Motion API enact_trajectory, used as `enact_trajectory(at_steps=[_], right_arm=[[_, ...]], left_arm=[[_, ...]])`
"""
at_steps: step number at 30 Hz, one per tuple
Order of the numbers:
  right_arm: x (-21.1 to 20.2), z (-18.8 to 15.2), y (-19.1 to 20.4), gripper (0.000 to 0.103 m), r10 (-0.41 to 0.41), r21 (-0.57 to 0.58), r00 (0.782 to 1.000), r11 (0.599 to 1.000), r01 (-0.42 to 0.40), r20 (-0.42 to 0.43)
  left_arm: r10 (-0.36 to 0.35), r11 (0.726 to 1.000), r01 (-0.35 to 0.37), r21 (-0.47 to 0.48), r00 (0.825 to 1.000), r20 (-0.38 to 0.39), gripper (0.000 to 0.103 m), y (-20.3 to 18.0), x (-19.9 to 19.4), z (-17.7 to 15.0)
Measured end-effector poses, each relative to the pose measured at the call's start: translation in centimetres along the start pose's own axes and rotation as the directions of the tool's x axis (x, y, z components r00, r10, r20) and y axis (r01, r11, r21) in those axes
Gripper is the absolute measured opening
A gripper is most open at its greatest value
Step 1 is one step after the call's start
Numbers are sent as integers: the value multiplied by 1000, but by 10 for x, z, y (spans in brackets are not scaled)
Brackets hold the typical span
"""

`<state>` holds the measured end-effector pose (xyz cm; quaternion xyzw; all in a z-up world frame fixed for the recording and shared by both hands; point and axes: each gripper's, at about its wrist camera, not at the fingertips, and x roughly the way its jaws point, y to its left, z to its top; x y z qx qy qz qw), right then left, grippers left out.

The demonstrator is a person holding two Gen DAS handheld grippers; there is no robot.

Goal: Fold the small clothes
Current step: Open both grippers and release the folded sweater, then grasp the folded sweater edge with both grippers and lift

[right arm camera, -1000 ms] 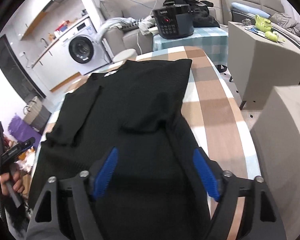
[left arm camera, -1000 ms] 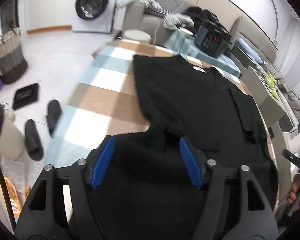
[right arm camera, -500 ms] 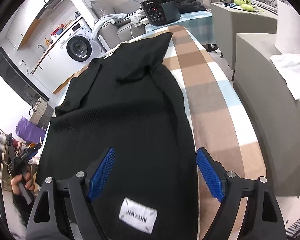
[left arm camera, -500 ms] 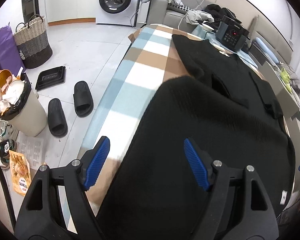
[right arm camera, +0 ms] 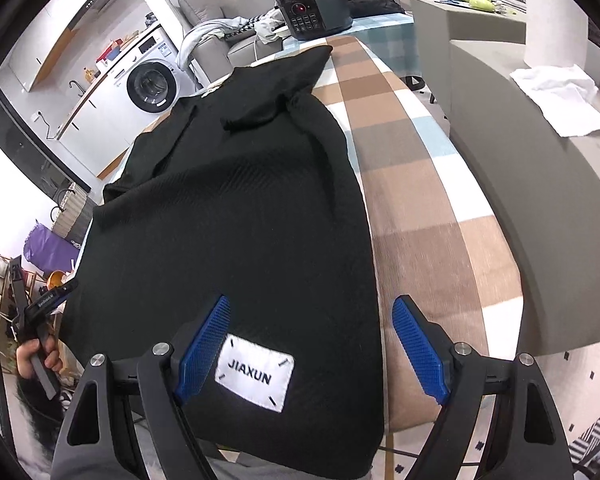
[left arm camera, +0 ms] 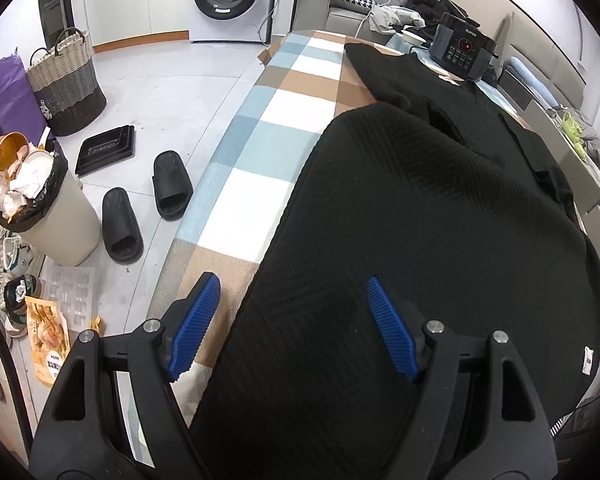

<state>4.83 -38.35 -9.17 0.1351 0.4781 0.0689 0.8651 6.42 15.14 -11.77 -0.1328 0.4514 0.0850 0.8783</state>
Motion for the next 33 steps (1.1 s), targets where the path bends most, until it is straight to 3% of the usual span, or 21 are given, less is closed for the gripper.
enact_trajectory(at_steps=[6, 10, 11, 12, 14, 15, 19, 25, 28, 33], right_arm=[[5, -10, -5, 81, -30, -2, 999, 1000, 30, -10], [14, -11, -5, 66, -63, -19, 998, 998, 63, -20], [14, -10, -3, 55, -77, -35, 997, 996, 77, -7], [16, -10, -1, 46, -80, -50, 997, 996, 79, -7], [20, -9, 3, 14, -116, -86, 993, 990, 116, 0], [22, -8, 5, 9, -125, -105, 992, 987, 125, 3], [16, 7, 7, 6, -91, -99, 995, 990, 96, 50], [-3, 58, 0, 3, -80, -13, 975, 996, 85, 209], [6, 67, -6, 3, -55, 14, 978, 998, 53, 201], [24, 59, -17, 5, -31, 29, 993, 999, 27, 118]], left_arm=[[12, 1000, -13, 25, 1000, 15, 43, -4, 0, -1], [23, 999, -24, 38, 999, 22, 17, -5, -1, -2], [12, 999, -13, 39, 1000, 21, 8, -5, -2, -2], [-2, 999, 2, 39, 1000, 22, 6, -6, -3, -3], [2, 999, -4, 37, 1000, 29, 5, -7, -6, -6], [2, 999, -3, 35, 1000, 31, 5, -8, -7, -7], [-27, 1000, 27, -1, 999, 44, 5, -5, -20, -13], [-98, 995, 99, -16, 993, 73, 5, -13, -48, -25], [-83, 997, 82, 10, 994, 67, 5, -21, -51, -33], [-83, 996, 84, -18, 996, 44, 6, -16, -46, -43]])
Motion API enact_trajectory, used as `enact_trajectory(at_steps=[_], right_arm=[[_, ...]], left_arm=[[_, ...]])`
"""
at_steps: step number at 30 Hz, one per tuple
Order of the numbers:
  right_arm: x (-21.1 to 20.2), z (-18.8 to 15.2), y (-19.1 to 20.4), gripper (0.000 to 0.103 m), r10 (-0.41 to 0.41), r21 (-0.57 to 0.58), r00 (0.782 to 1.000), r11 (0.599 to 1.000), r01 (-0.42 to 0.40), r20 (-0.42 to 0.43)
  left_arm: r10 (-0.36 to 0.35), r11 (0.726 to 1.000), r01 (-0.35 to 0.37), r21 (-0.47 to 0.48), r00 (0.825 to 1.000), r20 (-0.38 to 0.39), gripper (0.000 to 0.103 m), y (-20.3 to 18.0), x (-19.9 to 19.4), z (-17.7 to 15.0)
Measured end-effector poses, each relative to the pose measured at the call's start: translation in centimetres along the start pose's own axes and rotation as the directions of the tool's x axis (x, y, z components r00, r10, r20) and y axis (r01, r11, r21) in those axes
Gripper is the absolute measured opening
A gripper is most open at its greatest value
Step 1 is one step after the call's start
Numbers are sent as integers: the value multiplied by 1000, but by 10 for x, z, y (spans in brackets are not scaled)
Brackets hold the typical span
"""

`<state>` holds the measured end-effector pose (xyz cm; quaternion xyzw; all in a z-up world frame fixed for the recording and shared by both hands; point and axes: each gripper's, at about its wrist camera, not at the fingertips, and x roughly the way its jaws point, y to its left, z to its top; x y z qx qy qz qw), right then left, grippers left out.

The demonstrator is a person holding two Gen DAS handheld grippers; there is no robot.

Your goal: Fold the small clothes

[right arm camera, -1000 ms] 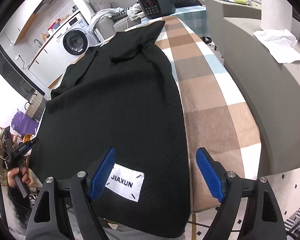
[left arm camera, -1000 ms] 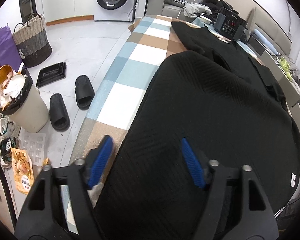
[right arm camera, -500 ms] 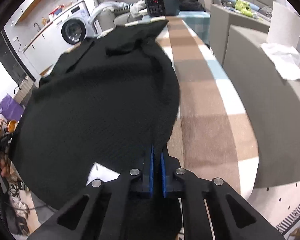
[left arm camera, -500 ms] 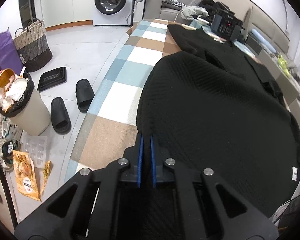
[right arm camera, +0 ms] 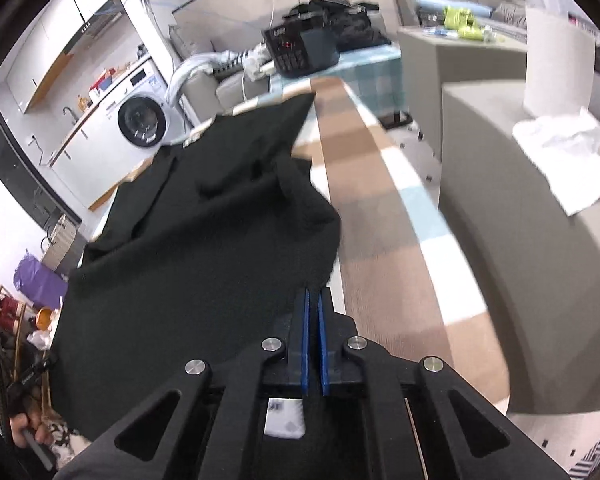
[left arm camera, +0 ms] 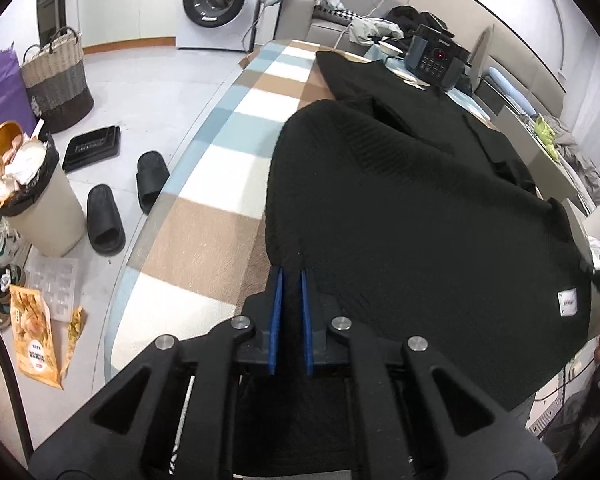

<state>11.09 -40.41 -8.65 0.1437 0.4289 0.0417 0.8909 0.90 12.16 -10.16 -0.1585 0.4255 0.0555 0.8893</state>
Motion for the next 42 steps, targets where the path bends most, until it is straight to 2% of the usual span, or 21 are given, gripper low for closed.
enact_trajectory(at_steps=[1, 3, 4, 5, 8, 13, 15, 16, 18, 19, 20, 21, 23, 24, 29, 32, 35, 38, 42], right_arm=[[0, -5, -3, 6, 4, 8, 1000, 1000, -4, -10], [0, -14, -10, 13, 14, 26, 1000, 1000, -14, -25], [1, -16, -14, 21, 22, 41, 999, 999, -21, -37], [-1, -20, -15, 29, 29, 47, 999, 999, -27, -42], [-2, -26, -19, 38, 46, 50, 998, 998, -44, -41], [0, -32, -17, 40, 34, 13, 998, 999, -33, -58], [1, -33, -14, 41, 27, -18, 998, 999, -28, -51], [2, -34, -13, 41, 30, -38, 999, 999, -32, -37], [3, -38, -13, 41, 24, -42, 999, 999, -25, -29], [3, -39, -13, 41, 27, -47, 999, 999, -28, -22], [3, -41, -12, 39, 24, -62, 1000, 998, -25, -13], [4, -40, -11, 37, 17, -76, 1000, 997, -18, -5], [2, -44, -8, 7, 15, -114, 1000, 993, -13, 17], [2, -45, -7, 4, 12, -121, 1000, 993, -9, 26], [-23, -45, -11, 3, 121, -109, 984, 988, -107, 130], [-45, -44, -19, 3, 230, -70, 954, 973, -221, 190], [-66, -43, -22, 3, 305, -54, 918, 952, -302, 254], [-78, -34, -19, 3, 331, -52, 894, 942, -331, 302], [-86, -17, -8, 3, 323, -63, 880, 945, -321, 349]], left_arm=[[-6, 1000, 6, -9, 1000, -4, 8, 2, 1, 0], [-14, 1000, 14, -19, 1000, -18, 26, 5, 3, -1], [-11, 1000, 11, -20, 1000, -20, 37, 5, 4, 0], [-10, 1000, 10, -19, 1000, -16, 42, 5, 4, 1], [2, 1000, -2, -3, 1000, -19, 42, 2, 8, 5], [45, 999, -44, 19, 998, -46, 42, -2, 25, 11], [37, 999, -37, 20, 999, -33, 42, -3, 27, 12], [26, 999, -25, 20, 999, -33, 42, -3, 29, 13], [-1, 1000, 1, 14, 1000, -21, 26, -3, 30, 14], [-3, 1000, 4, 18, 1000, -22, 12, -3, 31, 15], [-4, 1000, 4, 22, 1000, -19, 9, -3, 31, 15], [-9, 1000, 9, 26, 1000, -12, 8, -4, 30, 14], [-23, 999, 23, 39, 1000, 3, 6, -5, 26, 14], [-23, 999, 22, 41, 1000, 16, 6, -6, 22, 14], [-61, 998, 59, 26, 995, 76, 5, -4, -1, 16], [-97, 995, 96, 12, 988, 120, 4, -1, -23, 16], [-129, 991, 132, -8, 976, 175, 3, 3, -48, 18], [-140, 989, 146, -8, 963, 228, 3, 2, -68, 25], [-147, 988, 155, -4, 948, 283, 3, 1, -86, 41]])
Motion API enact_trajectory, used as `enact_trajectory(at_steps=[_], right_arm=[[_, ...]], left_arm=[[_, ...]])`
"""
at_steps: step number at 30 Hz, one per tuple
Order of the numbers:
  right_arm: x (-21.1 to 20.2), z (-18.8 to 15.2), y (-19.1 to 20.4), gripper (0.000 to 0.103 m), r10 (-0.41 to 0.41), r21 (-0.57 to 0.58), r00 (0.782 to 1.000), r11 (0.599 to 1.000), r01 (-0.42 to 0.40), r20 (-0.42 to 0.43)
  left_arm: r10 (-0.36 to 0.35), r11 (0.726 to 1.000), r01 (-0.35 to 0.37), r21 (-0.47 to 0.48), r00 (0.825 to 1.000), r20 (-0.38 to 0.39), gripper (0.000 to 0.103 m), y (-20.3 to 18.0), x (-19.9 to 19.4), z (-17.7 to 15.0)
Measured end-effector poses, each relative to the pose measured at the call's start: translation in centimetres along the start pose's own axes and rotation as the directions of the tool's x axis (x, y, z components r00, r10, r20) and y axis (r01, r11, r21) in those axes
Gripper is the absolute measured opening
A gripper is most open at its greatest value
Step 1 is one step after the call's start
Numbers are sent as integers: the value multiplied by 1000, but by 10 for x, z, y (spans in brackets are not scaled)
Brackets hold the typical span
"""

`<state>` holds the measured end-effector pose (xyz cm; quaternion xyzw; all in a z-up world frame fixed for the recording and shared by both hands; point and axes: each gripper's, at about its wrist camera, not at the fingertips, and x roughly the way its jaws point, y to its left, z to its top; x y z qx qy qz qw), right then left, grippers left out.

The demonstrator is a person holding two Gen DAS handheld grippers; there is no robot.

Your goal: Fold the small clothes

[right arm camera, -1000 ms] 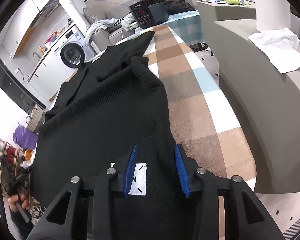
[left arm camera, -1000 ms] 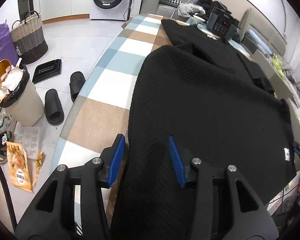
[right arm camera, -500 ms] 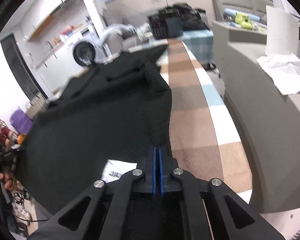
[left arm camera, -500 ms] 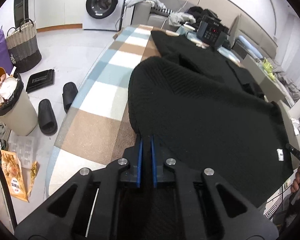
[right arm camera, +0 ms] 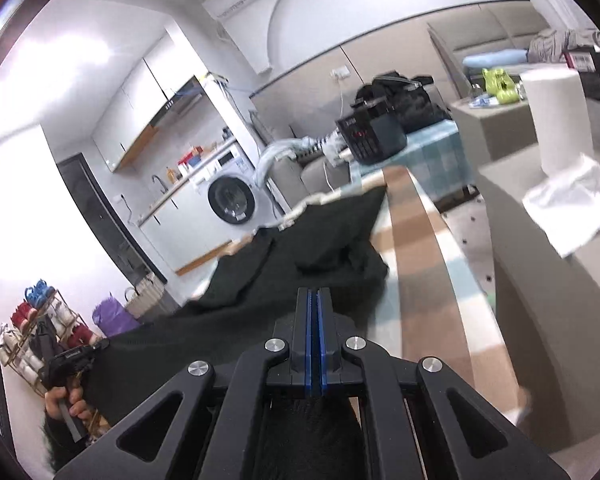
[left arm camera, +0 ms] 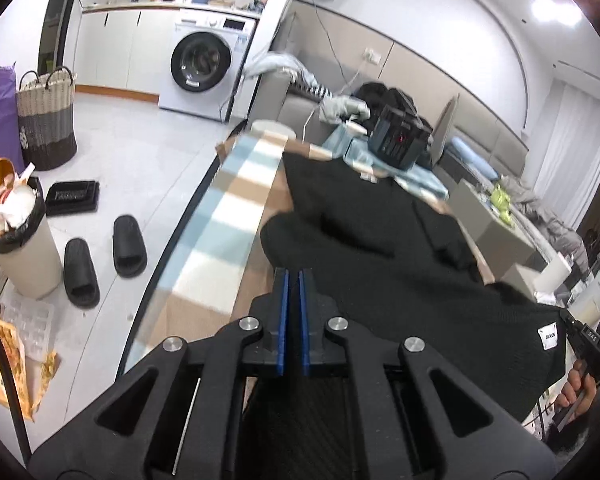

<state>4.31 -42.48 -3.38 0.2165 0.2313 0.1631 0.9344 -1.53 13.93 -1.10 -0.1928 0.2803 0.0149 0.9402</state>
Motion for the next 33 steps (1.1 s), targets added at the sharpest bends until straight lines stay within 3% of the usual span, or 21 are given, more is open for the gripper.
enact_trajectory(at_steps=[4, 11, 19, 21, 22, 23, 24, 26, 27, 33], right_arm=[[9, 20, 8, 3, -59, -12, 998, 998, 59, 38], [55, 50, 0, 3, -205, 9, 976, 979, 204, 69], [129, 44, -22, 3, -392, -40, 914, 920, 390, -102], [136, 41, -32, 10, -394, -45, 908, 919, 391, -145], [138, 41, -36, 20, -395, -49, 903, 919, 392, -168], [139, 39, -41, 36, -400, -53, 896, 916, 398, -190], [139, 37, -47, 43, -401, -50, 893, 915, 400, -202], [138, 34, -59, 51, -367, -14, 903, 928, 373, -224], [140, 33, -66, 51, -343, 10, 908, 934, 356, -240], [163, 29, -81, 52, -216, 105, 925, 960, 260, -314]], left_arm=[[11, 1000, -11, 17, 999, 40, 3, -4, 0, 20], [49, 999, -48, -16, 997, 66, 2, -1, 41, 54], [139, 990, -141, -23, 989, -53, 3, 5, 133, 51], [150, 988, -152, -25, 985, -83, 3, 9, 148, 45], [158, 987, -161, -22, 983, -95, 4, 10, 154, 42], [168, 985, -171, -17, 980, -105, 7, 11, 158, 40], [181, 983, -183, -13, 976, -119, 12, 13, 165, 38], [187, 981, -191, -17, 972, -143, 51, 16, 174, 33], [183, 982, -189, -27, 972, -148, 57, 18, 177, 31], [145, 985, -162, -54, 962, -233, 60, 19, 223, 29]])
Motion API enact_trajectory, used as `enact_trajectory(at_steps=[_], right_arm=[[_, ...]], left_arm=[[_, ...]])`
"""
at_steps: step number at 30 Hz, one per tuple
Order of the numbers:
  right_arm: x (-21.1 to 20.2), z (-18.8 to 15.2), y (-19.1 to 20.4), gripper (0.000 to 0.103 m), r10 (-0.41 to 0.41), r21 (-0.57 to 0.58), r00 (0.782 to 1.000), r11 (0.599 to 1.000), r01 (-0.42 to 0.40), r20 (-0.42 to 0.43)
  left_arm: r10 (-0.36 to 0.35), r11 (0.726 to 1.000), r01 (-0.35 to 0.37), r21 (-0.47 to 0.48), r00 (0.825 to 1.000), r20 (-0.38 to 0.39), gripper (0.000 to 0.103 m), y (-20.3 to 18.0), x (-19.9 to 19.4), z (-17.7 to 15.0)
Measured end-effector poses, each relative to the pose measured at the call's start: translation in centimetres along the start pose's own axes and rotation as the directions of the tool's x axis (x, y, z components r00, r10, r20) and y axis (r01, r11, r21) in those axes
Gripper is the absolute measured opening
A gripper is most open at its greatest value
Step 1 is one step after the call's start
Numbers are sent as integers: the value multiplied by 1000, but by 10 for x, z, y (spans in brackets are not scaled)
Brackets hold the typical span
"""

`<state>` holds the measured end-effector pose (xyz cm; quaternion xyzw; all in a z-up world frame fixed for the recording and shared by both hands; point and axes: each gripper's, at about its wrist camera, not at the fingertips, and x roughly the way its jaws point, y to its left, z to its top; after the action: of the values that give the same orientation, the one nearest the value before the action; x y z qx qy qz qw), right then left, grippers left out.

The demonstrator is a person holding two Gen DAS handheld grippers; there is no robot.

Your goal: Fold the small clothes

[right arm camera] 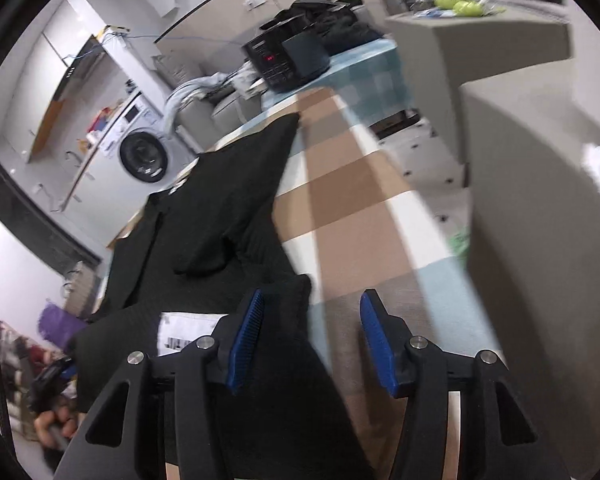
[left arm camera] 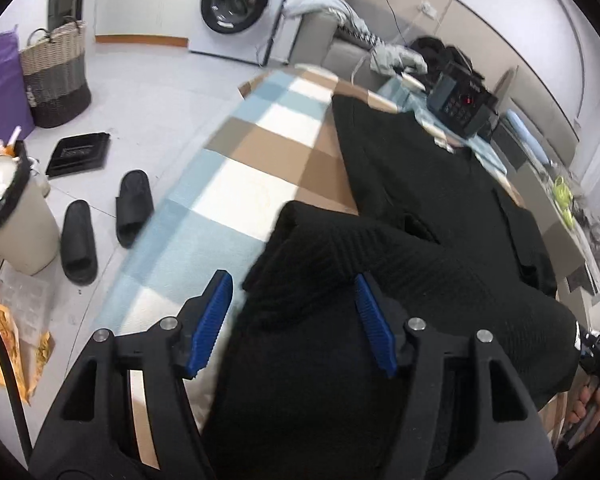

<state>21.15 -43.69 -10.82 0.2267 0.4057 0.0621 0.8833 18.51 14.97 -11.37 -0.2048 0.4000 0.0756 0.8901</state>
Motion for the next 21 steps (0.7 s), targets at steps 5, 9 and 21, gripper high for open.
enact_trajectory(at_steps=[5, 9, 21], right_arm=[[23, -1, 27, 52, 20, -83, 998, 996, -25, -61], [37, -5, 42, 37, -54, -160, 996, 986, 42, -71], [37, -21, 55, 21, -115, -229, 987, 969, 88, -110]], left_arm=[[19, 999, -19, 27, 1000, -12, 60, -14, 23, 10], [10, 1000, -10, 26, 1000, -4, 47, -18, 34, 17], [1, 990, 3, 141, 1000, -24, 9, -34, 27, -1]])
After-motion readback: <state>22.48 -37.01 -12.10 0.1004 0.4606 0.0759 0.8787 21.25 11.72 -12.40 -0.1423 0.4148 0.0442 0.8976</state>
